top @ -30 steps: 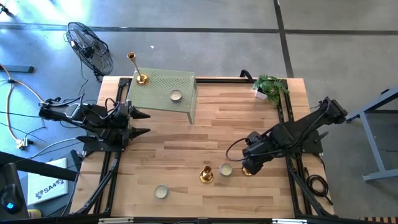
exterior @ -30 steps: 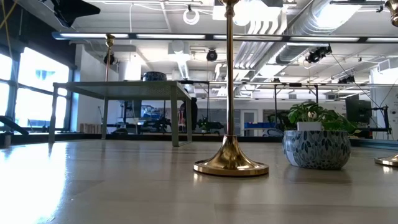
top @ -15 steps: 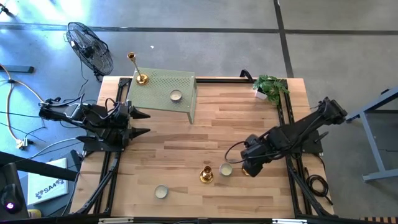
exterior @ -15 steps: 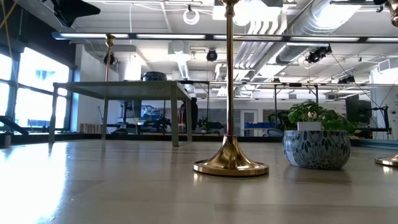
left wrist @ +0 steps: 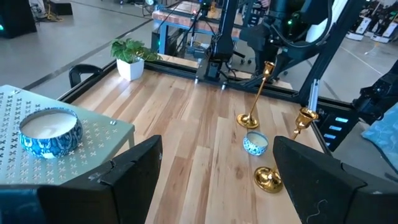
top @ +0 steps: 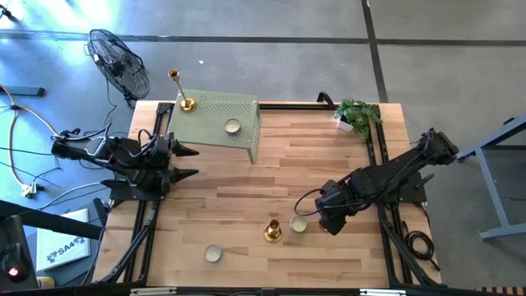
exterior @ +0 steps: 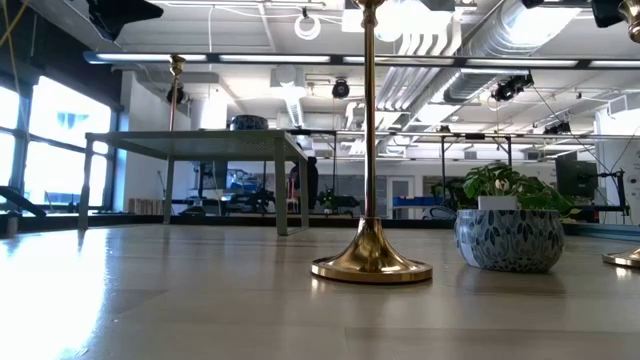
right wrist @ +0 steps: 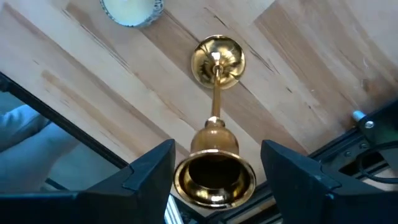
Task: Pick & Place candle stick holders
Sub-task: Put the right gold candle holder on the shelf
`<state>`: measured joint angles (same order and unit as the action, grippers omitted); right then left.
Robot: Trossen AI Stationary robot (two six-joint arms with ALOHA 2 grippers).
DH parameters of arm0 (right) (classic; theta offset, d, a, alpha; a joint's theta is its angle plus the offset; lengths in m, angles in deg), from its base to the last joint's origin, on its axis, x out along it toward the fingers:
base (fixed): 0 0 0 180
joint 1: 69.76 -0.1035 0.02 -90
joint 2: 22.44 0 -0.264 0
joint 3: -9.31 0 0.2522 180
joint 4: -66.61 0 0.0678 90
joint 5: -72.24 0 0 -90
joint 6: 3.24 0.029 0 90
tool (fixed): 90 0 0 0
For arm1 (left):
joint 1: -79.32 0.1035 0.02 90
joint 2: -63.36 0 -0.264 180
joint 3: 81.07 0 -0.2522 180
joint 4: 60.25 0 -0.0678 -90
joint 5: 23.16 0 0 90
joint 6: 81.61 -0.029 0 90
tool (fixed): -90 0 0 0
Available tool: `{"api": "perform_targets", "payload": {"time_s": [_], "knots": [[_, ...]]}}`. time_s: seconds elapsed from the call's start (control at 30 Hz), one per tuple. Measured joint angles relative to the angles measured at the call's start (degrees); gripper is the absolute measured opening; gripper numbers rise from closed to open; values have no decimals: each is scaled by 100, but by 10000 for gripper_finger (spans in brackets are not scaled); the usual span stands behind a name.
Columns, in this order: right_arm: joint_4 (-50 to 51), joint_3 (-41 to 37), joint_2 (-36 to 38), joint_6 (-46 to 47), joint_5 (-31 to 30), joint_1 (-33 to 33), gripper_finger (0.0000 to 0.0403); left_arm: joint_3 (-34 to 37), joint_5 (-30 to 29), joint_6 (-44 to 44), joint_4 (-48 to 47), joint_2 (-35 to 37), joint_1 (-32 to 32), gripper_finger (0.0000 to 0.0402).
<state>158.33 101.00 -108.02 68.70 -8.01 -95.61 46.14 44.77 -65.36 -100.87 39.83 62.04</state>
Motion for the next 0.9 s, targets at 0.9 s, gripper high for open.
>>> {"api": "perform_targets", "payload": {"time_s": [0.9], "knots": [[96,50,2,-382,-207,-29,127,0,197,-77,59,-34,0,301]]}}
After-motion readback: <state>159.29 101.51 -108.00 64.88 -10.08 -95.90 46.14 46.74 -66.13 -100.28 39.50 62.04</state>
